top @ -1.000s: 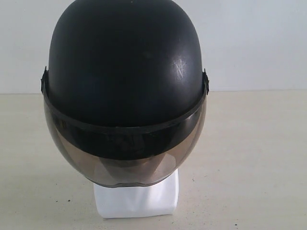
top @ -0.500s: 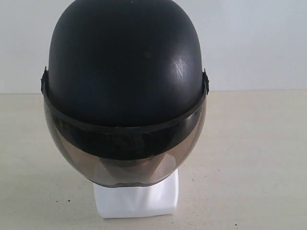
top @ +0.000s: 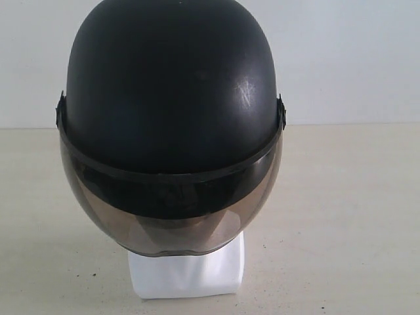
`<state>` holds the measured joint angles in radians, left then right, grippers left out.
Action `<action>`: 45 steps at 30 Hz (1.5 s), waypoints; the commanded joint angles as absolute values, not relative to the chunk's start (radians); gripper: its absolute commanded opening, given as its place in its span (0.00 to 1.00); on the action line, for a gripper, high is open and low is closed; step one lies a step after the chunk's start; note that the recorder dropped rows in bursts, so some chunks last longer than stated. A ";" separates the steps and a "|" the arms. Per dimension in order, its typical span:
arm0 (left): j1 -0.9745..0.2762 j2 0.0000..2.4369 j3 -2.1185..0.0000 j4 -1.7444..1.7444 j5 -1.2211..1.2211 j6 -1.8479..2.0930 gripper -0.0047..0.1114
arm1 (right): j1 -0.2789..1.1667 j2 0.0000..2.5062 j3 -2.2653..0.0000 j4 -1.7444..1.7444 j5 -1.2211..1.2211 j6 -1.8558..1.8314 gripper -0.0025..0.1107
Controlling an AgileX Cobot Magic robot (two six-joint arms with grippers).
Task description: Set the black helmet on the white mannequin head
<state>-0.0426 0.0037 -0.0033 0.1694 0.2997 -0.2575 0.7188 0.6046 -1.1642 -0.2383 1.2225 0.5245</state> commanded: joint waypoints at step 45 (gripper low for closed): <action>-0.044 0.000 0.000 0.156 0.308 -0.218 0.08 | -0.259 0.253 -0.421 0.107 0.215 0.443 0.02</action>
<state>-0.0426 0.0037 -0.0033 0.1574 0.3079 -0.2239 -0.2489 0.2585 -0.4717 0.0908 0.2261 0.4487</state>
